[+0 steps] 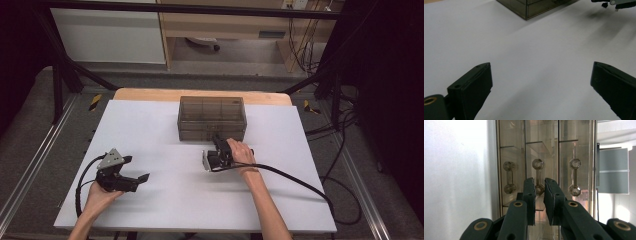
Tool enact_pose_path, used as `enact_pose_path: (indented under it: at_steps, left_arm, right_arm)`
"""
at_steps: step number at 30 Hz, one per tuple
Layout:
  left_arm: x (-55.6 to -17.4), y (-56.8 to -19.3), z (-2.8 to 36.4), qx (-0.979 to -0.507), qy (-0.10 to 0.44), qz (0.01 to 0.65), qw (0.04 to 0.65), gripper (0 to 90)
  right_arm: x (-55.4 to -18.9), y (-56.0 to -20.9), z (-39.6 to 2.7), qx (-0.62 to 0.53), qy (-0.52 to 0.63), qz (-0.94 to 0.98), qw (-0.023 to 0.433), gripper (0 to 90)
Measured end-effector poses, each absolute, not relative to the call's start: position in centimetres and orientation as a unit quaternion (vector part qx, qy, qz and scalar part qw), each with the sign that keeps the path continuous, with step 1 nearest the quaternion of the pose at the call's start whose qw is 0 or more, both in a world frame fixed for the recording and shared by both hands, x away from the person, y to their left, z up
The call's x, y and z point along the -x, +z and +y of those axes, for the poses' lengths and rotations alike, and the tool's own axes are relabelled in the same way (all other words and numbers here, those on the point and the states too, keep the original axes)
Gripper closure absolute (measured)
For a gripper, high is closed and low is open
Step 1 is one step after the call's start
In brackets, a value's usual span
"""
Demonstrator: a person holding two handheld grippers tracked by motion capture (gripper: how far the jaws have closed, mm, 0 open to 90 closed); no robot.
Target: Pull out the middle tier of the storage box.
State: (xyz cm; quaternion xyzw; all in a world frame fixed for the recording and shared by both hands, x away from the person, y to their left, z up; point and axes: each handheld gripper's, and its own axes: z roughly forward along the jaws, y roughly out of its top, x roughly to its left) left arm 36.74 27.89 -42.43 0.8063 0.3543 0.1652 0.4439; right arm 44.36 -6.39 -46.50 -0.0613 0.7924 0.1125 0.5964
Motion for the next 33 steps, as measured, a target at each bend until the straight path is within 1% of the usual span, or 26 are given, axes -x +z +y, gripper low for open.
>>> enact_pose_path:
  at_steps: [23,28,29,33]
  left_arm:
    - [-36.8,-42.5,27.8,-0.807,0.164,0.354,0.443,3.3]
    - [-36.8,-42.5,27.8,-0.808,0.164,0.354,0.442,3.3]
    - [-36.7,-42.5,27.8,-0.808,0.164,0.354,0.442,3.3]
    - [-36.8,-42.5,27.8,-0.808,0.164,0.354,0.443,3.3]
  right_arm:
    - [-42.8,-46.0,-6.6,0.067,0.115,0.803,0.581,79.7]
    - [-42.8,-45.7,-6.6,0.053,0.124,0.811,0.569,78.5]
    - [-42.8,-45.6,-6.6,0.05,0.126,0.814,0.564,77.9]
    - [-42.7,-45.2,-6.7,0.044,0.139,0.824,0.547,63.9]
